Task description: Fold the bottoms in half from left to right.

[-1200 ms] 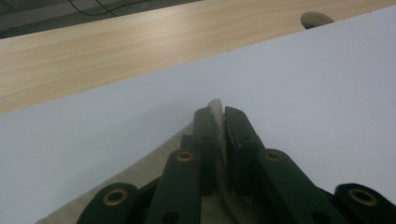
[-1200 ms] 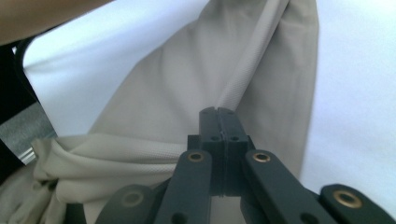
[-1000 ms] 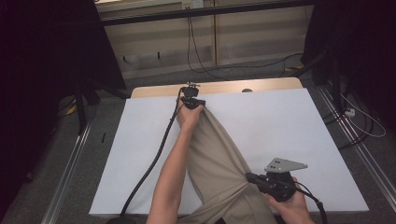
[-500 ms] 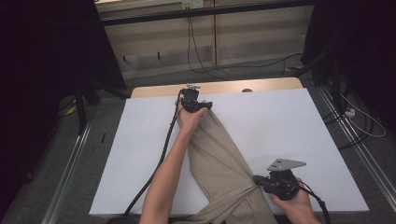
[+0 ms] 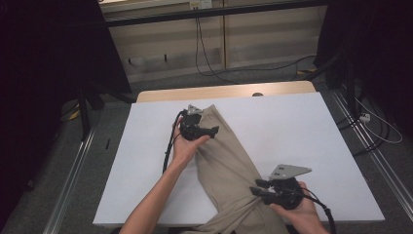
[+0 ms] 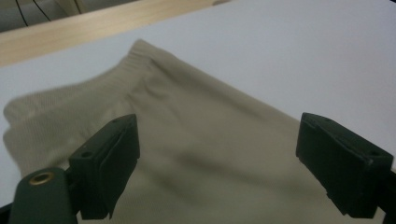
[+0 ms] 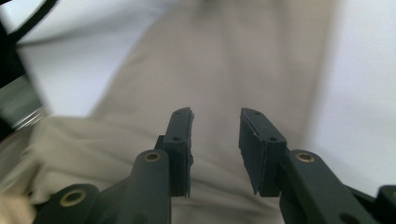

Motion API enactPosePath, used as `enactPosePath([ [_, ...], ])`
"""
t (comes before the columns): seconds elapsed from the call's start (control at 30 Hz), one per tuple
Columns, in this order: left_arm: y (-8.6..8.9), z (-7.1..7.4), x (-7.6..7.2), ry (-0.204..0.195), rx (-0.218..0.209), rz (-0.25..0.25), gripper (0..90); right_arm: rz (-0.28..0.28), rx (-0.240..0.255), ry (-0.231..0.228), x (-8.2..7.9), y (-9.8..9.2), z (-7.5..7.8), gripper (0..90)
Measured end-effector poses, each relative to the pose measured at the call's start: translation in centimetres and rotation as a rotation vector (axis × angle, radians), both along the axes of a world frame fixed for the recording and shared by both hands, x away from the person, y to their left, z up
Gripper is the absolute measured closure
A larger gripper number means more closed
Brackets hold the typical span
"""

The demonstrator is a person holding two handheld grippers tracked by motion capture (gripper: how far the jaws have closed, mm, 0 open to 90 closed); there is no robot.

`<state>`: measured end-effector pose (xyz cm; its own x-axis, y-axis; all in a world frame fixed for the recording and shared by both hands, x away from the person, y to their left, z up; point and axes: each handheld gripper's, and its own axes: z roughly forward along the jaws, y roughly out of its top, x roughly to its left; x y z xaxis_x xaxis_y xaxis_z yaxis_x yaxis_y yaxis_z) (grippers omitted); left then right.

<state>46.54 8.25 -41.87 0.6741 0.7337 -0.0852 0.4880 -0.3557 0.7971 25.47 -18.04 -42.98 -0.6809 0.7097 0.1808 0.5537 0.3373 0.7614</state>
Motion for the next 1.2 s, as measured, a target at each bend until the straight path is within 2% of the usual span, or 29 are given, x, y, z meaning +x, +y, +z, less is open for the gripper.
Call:
enactPosePath([
  [0.07, 0.7, 0.1, -1.6, -0.007, 0.025, -0.02, 14.0, 0.064, -0.021, 0.015, -0.3, 1.6, -0.4, 64.9],
  [0.1, 1.1, 0.1, -2.4, -0.002, 0.015, -0.023, 14.1, 0.096, -0.04, 0.027, -0.3, 2.3, -0.6, 63.9],
  [0.17, 1.8, -0.1, -4.0, 0.011, 0.038, -0.036, 14.4, 0.16, -0.051, 0.055, -0.2, 3.6, -0.8, 61.7],
  [0.23, 2.5, -0.2, -5.6, 0.043, 0.056, -0.055, 14.4, 0.182, -0.059, 0.035, -0.1, 4.5, -0.6, 60.5],
  [0.3, 3.0, -0.5, -7.3, 0.059, 0.062, -0.078, 14.4, 0.213, -0.051, 0.024, -0.1, 5.2, -0.3, 60.0],
  [0.37, 3.2, -1.0, -9.1, 0.067, 0.083, -0.111, 14.4, 0.248, -0.045, 0.019, -0.3, 5.8, -0.2, 59.6],
  [0.43, 3.2, -1.6, -10.7, 0.057, 0.11, -0.136, 14.6, 0.265, -0.043, 0.022, -0.6, 6.3, -0.5, 59.1],
  [0.47, 3.2, -1.9, -11.3, 0.058, 0.116, -0.133, 15.8, 0.264, -0.063, 0.03, -0.8, 6.6, -1.0, 58.9],
  [0.5, 3.2, -2.1, -11.7, 0.067, 0.109, -0.135, 15.8, 0.264, -0.063, 0.03, -0.8, 6.6, -1.0, 58.9],
  [0.53, 3.0, -2.2, -11.8, 0.06, 0.107, -0.145, 15.9, 0.263, -0.082, 0.026, -0.8, 6.6, -1.3, 58.9],
  [0.57, 2.7, -2.4, -11.8, 0.05, 0.124, -0.168, 15.8, 0.26, -0.09, 0.027, -0.9, 6.6, -1.6, 59.9],
  [0.6, 2.3, -2.8, -11.7, 0.032, 0.146, -0.18, 15.8, 0.258, -0.099, 0.024, -0.9, 6.5, -1.7, 64.3],
  [0.67, 1.7, -3.7, -11.2, 0.036, 0.168, -0.172, 15.7, 0.253, -0.109, -0.013, -1.2, 6.4, -1.8, 76.4],
  [0.73, 1.7, -3.9, -10.8, 0.059, 0.144, -0.167, 11.6, 0.268, -0.102, -0.001, -1.4, 6.0, -1.7, 87.1],
  [0.77, 1.6, -4.0, -10.7, 0.053, 0.139, -0.163, 10.7, 0.274, -0.099, 0.003, -1.5, 5.8, -1.5, 89.7],
  [0.83, 1.7, -4.0, -10.7, 0.057, 0.134, -0.163, 10.3, 0.292, -0.067, 0.023, -1.7, 4.9, -1.3, 90.0],
  [0.87, 1.7, -4.0, -10.8, 0.051, 0.136, -0.16, 10.3, 0.299, -0.052, 0.023, -1.9, 4.4, -1.1, 90.0],
  [0.9, 1.6, -4.0, -10.8, 0.052, 0.138, -0.161, 10.3, 0.31, -0.046, 0.005, -2.2, 3.8, -0.7, 90.0],
  [1.07, 1.6, -4.1, -10.8, 0.055, 0.133, -0.15, 10.3, 0.275, -0.045, -0.017, -3.2, 0.7, 0.3, 90.0],
  [1.17, 1.6, -4.0, -10.7, 0.052, 0.145, -0.151, 10.3, 0.255, -0.034, 0.006, -3.6, -1.4, 0.1, 90.0],
  [1.2, 1.5, -4.1, -10.7, 0.048, 0.146, -0.147, 10.3, 0.264, -0.036, 0.021, -3.8, -1.9, 0.0, 90.0],
])
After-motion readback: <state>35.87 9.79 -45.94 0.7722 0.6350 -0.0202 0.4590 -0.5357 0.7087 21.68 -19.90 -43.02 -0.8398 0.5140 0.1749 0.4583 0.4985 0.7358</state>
